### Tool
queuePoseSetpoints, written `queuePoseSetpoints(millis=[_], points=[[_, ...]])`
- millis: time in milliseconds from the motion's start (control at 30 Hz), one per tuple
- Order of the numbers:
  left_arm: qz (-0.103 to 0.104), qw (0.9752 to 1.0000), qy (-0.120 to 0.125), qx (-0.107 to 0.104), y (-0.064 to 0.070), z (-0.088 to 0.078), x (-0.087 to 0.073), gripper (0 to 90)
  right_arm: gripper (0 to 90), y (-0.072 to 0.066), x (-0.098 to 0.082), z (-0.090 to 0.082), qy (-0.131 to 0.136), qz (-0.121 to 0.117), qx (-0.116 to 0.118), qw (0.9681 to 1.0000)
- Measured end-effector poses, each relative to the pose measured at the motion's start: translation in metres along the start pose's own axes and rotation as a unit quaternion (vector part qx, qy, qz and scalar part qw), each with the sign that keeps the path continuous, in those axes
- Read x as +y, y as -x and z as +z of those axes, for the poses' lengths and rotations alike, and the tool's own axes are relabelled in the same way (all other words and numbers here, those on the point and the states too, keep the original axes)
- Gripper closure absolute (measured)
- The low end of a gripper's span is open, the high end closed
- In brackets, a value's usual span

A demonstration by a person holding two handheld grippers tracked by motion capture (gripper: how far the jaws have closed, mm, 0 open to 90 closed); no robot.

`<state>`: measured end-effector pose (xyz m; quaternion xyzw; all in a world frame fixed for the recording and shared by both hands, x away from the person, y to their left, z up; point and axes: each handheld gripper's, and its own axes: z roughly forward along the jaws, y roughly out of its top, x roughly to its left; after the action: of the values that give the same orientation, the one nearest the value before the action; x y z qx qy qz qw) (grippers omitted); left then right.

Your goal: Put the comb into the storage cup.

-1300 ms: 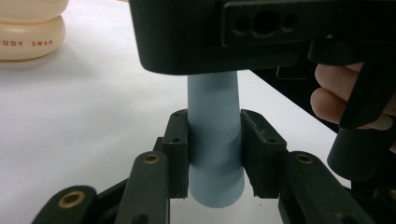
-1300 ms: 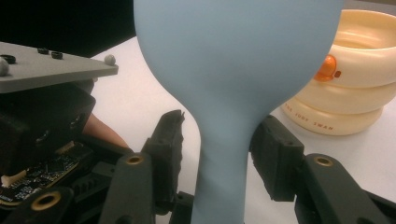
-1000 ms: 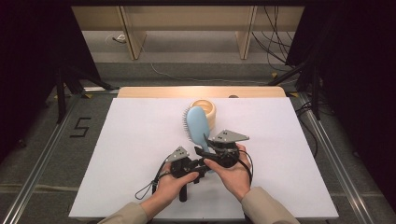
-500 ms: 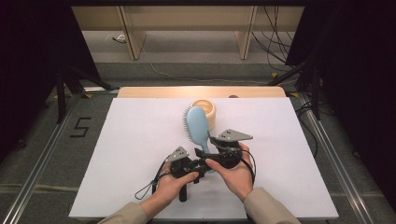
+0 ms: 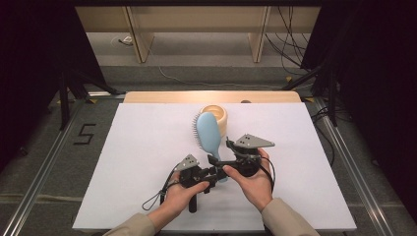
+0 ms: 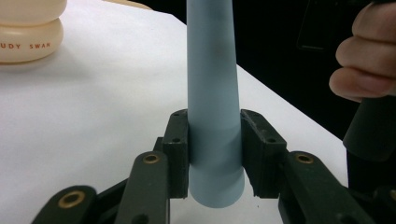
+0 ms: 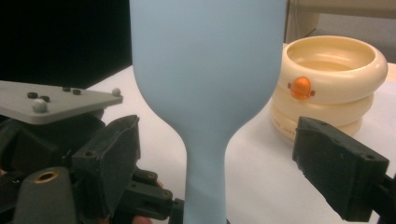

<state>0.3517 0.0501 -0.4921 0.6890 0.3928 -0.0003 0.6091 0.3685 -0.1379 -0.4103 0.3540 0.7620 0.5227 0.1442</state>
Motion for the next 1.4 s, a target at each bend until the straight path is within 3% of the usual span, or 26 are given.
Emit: queuePoseSetpoints(millis=[733,1400], points=[[0.002,1.0,0.0,-0.002,0.001,0.001,-0.001,64.3,16.2,-0.002,0.023,0.0,0.024,-0.015,0.011,0.9995],[0.006,1.0,-0.002,-0.002,0.002,0.001,-0.001,64.3,16.0,0.0,0.057,0.018,0.021,-0.016,0.009,0.9996]])
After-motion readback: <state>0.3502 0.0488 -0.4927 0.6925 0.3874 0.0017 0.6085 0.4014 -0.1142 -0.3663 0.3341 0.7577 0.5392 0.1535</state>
